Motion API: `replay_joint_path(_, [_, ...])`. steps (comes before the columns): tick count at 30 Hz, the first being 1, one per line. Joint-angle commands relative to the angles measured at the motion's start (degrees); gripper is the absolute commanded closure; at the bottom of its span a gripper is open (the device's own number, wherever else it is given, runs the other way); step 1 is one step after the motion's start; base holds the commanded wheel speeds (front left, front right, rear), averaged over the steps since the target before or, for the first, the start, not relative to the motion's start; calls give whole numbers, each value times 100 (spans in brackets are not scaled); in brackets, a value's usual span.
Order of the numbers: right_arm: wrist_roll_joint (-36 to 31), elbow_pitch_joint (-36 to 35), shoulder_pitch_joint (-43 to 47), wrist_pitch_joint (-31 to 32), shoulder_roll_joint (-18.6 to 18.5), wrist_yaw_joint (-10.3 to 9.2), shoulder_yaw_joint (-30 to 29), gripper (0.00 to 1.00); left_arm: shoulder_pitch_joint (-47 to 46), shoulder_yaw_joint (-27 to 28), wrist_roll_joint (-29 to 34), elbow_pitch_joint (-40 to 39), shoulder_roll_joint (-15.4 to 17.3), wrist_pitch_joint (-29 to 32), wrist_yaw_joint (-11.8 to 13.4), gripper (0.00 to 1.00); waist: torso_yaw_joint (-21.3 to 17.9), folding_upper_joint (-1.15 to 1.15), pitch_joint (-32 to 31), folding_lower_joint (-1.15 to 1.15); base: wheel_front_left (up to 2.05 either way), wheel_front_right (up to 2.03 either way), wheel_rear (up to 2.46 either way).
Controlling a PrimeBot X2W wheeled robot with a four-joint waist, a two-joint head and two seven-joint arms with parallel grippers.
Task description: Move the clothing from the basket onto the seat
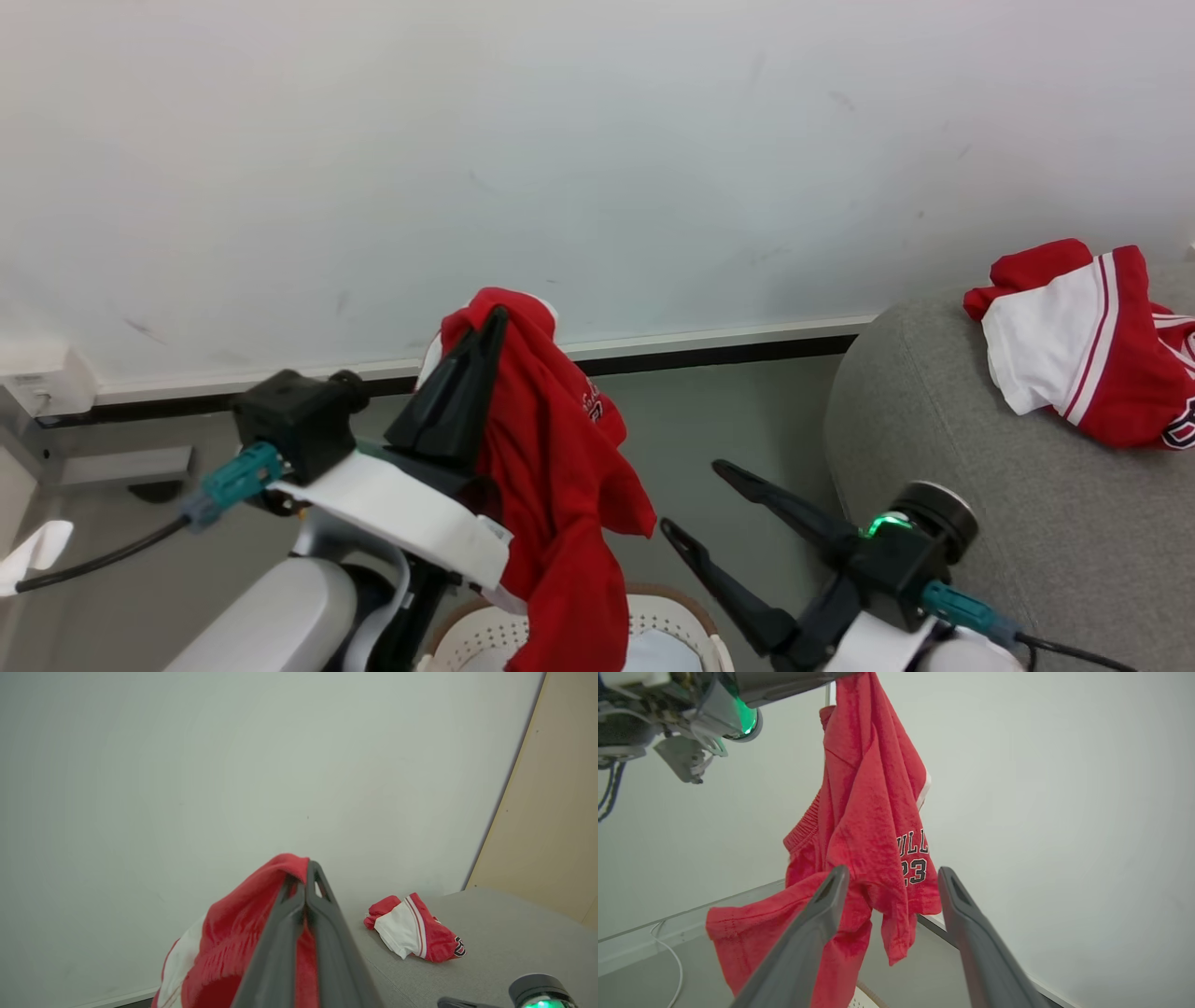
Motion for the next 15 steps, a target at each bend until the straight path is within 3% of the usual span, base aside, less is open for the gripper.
replay_joint_path(1, [121, 174, -268, -52, 54, -13, 206, 0, -64, -34, 85, -5, -47, 12, -32, 100, 42, -1, -5, 0, 0, 0, 0])
replay_joint_path(6, [434, 787, -949, -213, 306, -13, 819, 0, -134, -178, 84, 29, -131, 50, -92, 100, 137, -1, -28, 0, 0, 0, 0])
replay_joint_path(15, [603, 2472, -2012, -574, 1168, -14, 1512, 0, -255, -494, 123, 67, -370, 147, -204, 100, 322, -1, -90, 0, 0, 0, 0])
